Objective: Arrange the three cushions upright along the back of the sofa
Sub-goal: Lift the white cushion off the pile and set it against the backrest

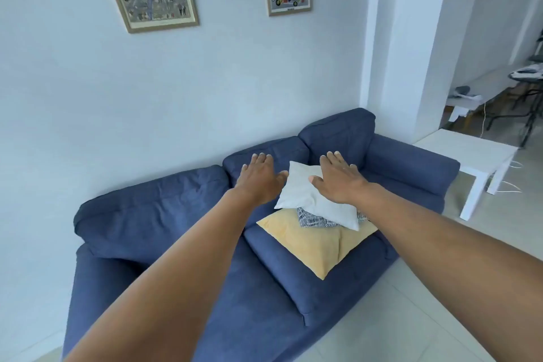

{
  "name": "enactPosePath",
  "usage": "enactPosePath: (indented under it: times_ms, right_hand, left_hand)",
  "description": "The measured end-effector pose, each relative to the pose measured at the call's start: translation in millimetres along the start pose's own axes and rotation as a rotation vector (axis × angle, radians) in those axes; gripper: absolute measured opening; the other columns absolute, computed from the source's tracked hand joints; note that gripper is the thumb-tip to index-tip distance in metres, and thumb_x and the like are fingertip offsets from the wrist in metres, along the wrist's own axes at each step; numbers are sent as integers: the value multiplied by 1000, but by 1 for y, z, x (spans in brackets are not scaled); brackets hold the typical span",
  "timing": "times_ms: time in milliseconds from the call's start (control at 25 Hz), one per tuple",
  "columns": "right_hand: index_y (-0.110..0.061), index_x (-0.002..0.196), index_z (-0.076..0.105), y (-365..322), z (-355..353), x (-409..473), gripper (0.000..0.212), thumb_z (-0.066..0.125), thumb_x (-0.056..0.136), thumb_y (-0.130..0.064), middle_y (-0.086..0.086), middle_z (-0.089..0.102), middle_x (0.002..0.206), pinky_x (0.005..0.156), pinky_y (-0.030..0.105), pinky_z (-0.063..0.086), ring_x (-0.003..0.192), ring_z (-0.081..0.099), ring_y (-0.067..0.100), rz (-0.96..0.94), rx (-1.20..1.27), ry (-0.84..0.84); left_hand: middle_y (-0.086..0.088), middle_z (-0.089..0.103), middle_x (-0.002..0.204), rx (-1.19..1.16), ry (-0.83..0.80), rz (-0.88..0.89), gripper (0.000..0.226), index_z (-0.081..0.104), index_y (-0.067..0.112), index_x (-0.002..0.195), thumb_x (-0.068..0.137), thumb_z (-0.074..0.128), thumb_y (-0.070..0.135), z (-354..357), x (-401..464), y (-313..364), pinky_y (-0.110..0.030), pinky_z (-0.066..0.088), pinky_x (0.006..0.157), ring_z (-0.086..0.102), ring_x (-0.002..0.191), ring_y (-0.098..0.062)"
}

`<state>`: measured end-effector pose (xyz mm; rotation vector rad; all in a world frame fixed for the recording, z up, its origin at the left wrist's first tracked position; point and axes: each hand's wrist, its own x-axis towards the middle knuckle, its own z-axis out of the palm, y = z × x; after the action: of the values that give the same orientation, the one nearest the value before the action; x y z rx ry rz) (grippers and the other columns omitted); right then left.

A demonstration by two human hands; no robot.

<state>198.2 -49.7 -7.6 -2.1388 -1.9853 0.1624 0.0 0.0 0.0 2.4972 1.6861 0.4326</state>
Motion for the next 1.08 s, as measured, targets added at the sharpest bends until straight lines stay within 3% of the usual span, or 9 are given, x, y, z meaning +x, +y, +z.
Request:
enactPosePath:
  times_ms: [160,520,680,840,1080]
  right_hand:
    - [-2,149,32,51,6,18,62,36,106,-46,14,18,170,119,59,27,161,2,30,44,-27,-45]
    - [-3,159,20,118,38,56,71,36,106,-49,15,7,175,124,59,20,162,0,31,23,27,-98]
    - [-3,150,31,137,55,76,64,37,105,-48,16,20,170,120,58,26,160,10,31,27,43,-111]
    - [-4,145,36,152,79,107,59,39,105,-48,14,29,163,118,57,30,157,16,31,50,40,-144]
    - [-6,136,42,177,106,180,52,40,104,-47,12,37,156,114,53,35,152,24,30,92,62,-166]
  left_hand:
    - [-13,30,166,-17,-63,12,68,29,0,156,107,42,45,35,32,33,-53,19,123,10,158,-32]
    - [-14,49,146,6,-117,-24,52,48,0,135,105,46,41,97,72,55,-53,33,115,22,153,-36]
    - [-14,53,138,-3,-124,-22,44,51,0,123,105,48,40,120,97,52,-50,37,110,30,149,-34]
    - [-12,51,143,-56,-157,-20,47,50,2,133,105,49,39,155,126,44,-51,37,112,28,151,-35]
    - [-13,54,130,-107,-210,-84,37,52,2,119,104,51,36,203,201,6,-50,43,106,36,144,-34]
